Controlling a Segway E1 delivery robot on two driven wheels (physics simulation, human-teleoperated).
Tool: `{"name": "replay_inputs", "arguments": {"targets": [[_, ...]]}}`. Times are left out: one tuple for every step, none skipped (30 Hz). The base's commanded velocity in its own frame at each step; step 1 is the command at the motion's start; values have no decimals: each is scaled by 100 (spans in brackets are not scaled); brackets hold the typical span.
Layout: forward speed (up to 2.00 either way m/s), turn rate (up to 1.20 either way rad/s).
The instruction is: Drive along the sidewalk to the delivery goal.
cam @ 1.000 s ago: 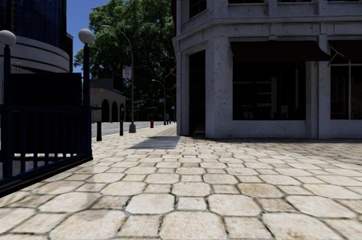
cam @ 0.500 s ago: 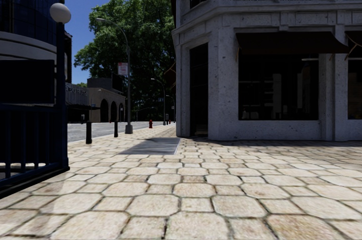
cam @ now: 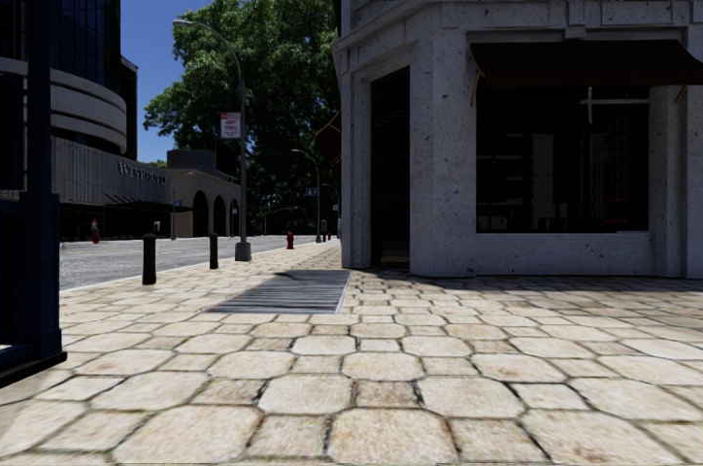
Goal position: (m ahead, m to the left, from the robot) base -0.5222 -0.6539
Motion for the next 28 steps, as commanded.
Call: {"name": "replay_inputs", "arguments": {"targets": [[0, 0], [0, 0], [0, 0], [0, 0], [0, 0], [0, 0], [0, 0], [0, 0], [0, 0], [0, 0], [0, 0], [0, 0], [0, 0], [0, 0], [0, 0], [0, 0], [0, 0], [0, 0], [0, 0], [0, 0], [0, 0], [0, 0], [0, 0], [0, 0], [0, 0], [0, 0], [0, 0], [0, 0]]}}
